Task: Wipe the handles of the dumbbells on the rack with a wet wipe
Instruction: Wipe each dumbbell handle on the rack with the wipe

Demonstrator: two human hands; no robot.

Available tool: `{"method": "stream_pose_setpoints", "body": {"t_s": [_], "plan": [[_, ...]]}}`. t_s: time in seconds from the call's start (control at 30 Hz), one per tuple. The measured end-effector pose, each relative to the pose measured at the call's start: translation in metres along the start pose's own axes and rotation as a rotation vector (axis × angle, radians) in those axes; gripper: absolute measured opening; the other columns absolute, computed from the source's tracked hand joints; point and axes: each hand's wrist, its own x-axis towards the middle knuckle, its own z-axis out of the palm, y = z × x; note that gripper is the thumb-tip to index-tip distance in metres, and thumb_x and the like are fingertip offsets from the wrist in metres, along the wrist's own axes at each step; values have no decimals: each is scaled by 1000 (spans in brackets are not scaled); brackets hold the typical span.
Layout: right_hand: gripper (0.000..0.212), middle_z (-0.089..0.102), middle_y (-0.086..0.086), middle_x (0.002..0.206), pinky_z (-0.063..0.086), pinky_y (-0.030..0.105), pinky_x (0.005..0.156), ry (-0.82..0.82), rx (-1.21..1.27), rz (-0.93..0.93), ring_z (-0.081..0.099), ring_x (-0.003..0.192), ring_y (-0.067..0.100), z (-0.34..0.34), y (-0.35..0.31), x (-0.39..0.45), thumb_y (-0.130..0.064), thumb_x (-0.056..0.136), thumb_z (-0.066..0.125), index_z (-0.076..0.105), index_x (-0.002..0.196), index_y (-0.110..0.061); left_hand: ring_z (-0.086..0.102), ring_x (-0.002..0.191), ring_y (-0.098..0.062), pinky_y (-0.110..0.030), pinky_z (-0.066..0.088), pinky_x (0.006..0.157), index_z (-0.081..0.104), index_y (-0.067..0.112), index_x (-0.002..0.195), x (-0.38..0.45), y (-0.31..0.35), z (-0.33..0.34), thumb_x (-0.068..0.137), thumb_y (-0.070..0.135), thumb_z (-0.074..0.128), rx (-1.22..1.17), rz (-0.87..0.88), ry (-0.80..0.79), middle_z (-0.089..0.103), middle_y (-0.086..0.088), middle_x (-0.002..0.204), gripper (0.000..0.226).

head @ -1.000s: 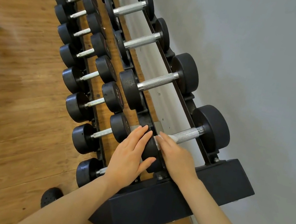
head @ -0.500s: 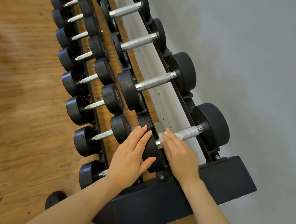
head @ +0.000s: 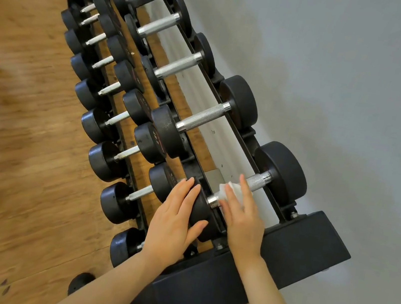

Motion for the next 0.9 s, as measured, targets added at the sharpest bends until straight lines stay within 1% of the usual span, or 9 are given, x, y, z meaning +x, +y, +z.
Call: {"method": "stream_pose_setpoints", "body": {"t_s": [0.07,0.13,0.23,0.33,0.43,0.5,0.67,0.77,0.9], "plan": [[46,46,6,140,54,29,86,39,22,96,52,120,16,2,-5,-1,-41,95,49,52,136,-21,21,145,-16,-40,22,112,24,20,151,1,0,0,88,46,54,3,1,-4,28,-3,158,74],[45,50,4,129,56,28,79,64,32,149,55,109,14,1,-8,-2,-46,94,48,50,136,-29,17,145,-14,-40,22,112,24,20,151,1,0,0,88,47,53,5,-4,-4,28,-4,158,74],[49,49,13,119,52,25,69,71,-39,90,53,99,19,2,-8,-5,-43,94,46,54,135,-16,15,145,-13,-40,22,114,24,20,151,1,0,1,88,47,52,7,-12,-4,27,-3,159,74],[43,52,3,112,47,21,75,118,-7,194,55,99,20,1,-12,-6,-45,95,52,56,129,-19,20,147,-19,-42,23,114,23,21,151,1,0,2,88,45,54,0,-5,-10,27,-4,159,74],[38,49,11,123,45,37,85,176,-123,111,48,110,26,1,-12,-6,-36,97,50,63,128,-18,23,147,-22,-42,22,114,23,21,150,1,-1,2,88,43,55,-6,2,-3,27,-5,159,73],[35,52,13,126,46,41,93,176,-96,67,48,117,28,3,-10,-5,-29,96,55,64,125,-12,23,147,-22,-41,22,114,23,21,151,0,-1,2,89,43,54,-10,4,-1,27,-4,159,73],[32,62,15,116,57,36,85,129,95,27,55,109,24,-2,-12,-3,-16,91,64,64,117,3,23,147,-22,-43,19,115,23,22,150,1,-1,3,89,44,53,-17,2,-4,27,-4,159,72],[27,64,13,108,57,30,79,144,144,46,57,99,22,-5,-18,-4,-14,90,65,66,111,3,21,148,-21,-42,17,115,22,22,151,1,-1,3,89,44,52,-18,-3,-9,26,-4,160,72],[28,64,9,105,50,20,83,159,216,112,57,96,17,-6,-22,-7,-22,93,57,69,106,0,19,148,-20,-42,18,115,25,19,151,1,0,2,89,43,52,-13,-7,-11,26,-5,160,73]]}}
